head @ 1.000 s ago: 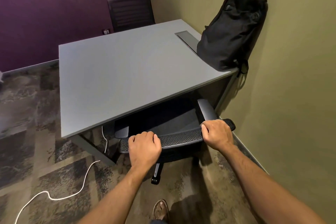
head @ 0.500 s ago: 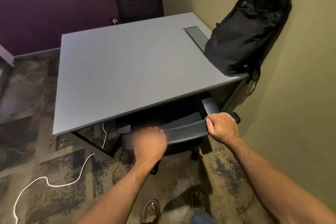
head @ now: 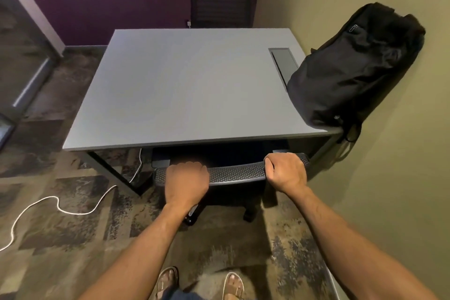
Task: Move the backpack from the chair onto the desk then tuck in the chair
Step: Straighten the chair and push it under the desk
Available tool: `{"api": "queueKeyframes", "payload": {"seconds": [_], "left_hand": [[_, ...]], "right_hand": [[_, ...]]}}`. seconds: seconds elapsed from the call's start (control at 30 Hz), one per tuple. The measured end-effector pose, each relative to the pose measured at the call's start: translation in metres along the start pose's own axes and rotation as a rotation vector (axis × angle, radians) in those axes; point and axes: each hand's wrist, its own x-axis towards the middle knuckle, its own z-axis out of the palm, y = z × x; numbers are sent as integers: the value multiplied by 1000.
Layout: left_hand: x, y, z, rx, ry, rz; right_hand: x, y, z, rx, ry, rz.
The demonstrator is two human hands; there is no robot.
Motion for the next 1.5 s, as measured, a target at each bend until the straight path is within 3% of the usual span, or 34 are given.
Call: {"api": "queueKeyframes", "payload": {"seconds": [0.7, 1.27, 1.5], "left_hand": [[78, 6, 9, 3, 4, -5], [71, 10, 9, 36, -79, -17], [68, 3, -1, -101, -113, 66]], "right_hand": [[66, 21, 10, 49, 42, -16], [58, 26, 9, 39, -14, -56], [42, 21, -2, 153, 16, -79]]}}
